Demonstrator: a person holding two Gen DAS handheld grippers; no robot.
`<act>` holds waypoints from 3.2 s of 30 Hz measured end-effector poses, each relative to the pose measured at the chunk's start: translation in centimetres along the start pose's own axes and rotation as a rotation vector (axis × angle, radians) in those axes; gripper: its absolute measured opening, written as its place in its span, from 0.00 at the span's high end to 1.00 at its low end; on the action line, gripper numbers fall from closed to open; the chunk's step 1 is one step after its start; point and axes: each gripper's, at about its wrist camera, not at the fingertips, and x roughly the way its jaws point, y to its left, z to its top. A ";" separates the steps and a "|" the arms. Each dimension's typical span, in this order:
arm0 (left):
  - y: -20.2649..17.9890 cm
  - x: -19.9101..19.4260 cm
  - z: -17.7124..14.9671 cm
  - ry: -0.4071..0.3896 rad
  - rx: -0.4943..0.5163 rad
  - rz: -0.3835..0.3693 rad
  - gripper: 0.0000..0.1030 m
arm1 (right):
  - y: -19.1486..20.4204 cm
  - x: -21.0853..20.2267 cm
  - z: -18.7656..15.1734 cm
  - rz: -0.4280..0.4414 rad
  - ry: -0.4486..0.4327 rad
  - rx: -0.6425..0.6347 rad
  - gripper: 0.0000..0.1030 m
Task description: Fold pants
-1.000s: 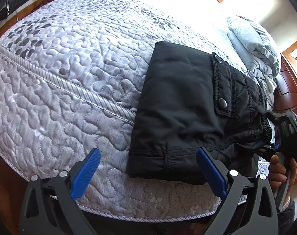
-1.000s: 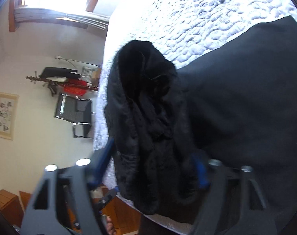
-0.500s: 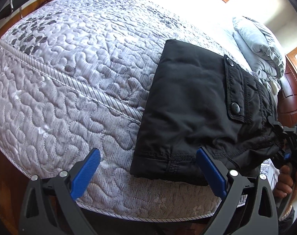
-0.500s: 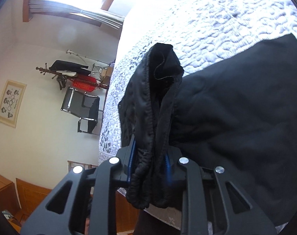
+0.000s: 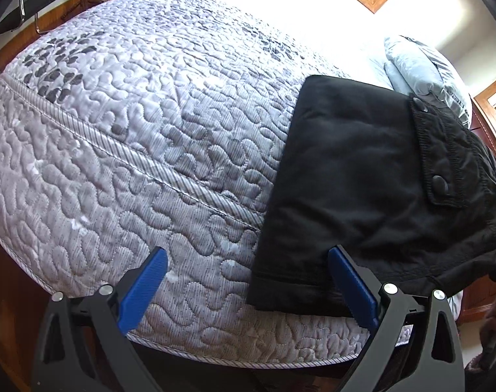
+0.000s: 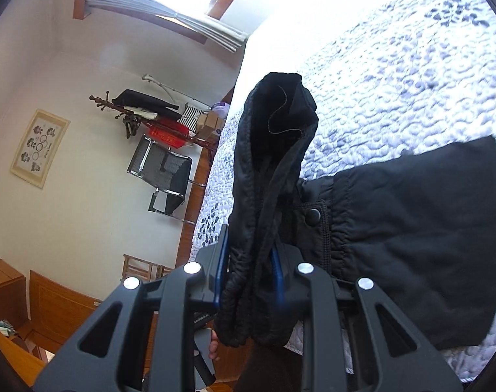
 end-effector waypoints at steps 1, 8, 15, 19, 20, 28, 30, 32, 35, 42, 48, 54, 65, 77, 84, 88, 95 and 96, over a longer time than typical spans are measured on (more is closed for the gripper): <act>-0.1 -0.1 0.0 0.000 0.002 -0.002 0.04 | -0.1 -0.4 0.1 -0.005 -0.003 -0.002 0.79; -1.4 0.1 -0.4 0.013 0.033 -0.006 0.04 | -2.5 -4.8 -0.1 -0.051 -0.055 0.038 0.79; -2.7 0.6 -1.2 0.033 0.068 -0.011 0.04 | -5.9 -6.4 -0.6 -0.083 -0.084 0.121 0.79; -3.3 0.6 -1.3 0.034 0.079 -0.015 0.04 | -7.8 -6.0 -1.0 -0.082 -0.080 0.156 0.78; -3.6 0.6 -1.3 0.033 0.086 -0.016 0.04 | -8.5 -6.2 -1.2 -0.083 -0.080 0.163 0.78; -4.5 0.5 -1.2 0.029 0.113 -0.012 0.04 | -12.6 -4.9 -1.8 -0.118 -0.060 0.241 0.78; -4.6 0.6 -1.3 0.033 0.113 -0.012 0.04 | -13.9 -4.4 -2.0 -0.127 -0.056 0.268 0.77; -4.7 0.8 -1.4 0.038 0.118 -0.011 0.04 | -15.1 -4.0 -2.2 -0.131 -0.053 0.294 0.77; -4.9 1.0 -1.5 0.044 0.129 -0.010 0.04 | -16.7 -3.8 -2.7 -0.137 -0.044 0.316 0.70; -5.2 1.0 -1.6 0.048 0.138 -0.011 0.04 | -17.3 -4.8 -4.1 -0.156 -0.033 0.281 0.37; -5.3 1.2 -1.7 0.055 0.137 -0.017 0.04 | -18.0 -6.3 -6.4 -0.118 -0.019 0.292 0.31; -5.9 1.4 -2.0 0.067 0.157 -0.025 0.04 | -17.9 -6.4 -8.2 -0.145 -0.019 0.283 0.51; -6.5 0.9 -1.6 0.054 0.161 -0.034 0.04 | -14.2 -8.5 -7.8 -0.162 -0.055 0.165 0.66; -9.2 -1.9 -0.8 -0.018 0.230 -0.055 0.04 | -19.4 -8.1 -9.2 -0.128 -0.054 0.304 0.65; -11.5 -4.6 -0.4 -0.107 0.304 -0.045 0.04 | -19.8 -8.2 -9.2 -0.123 -0.044 0.324 0.56; -12.6 -5.7 -0.4 -0.138 0.348 -0.040 0.04 | -18.9 -8.9 -8.0 -0.148 -0.076 0.320 0.42; -13.9 -6.8 -0.5 -0.175 0.399 -0.038 0.04 | -19.0 -8.5 -4.7 -0.175 -0.074 0.309 0.36; -14.1 -6.9 -0.4 -0.180 0.405 -0.036 0.04 | -18.9 -8.2 -4.3 -0.174 -0.071 0.303 0.35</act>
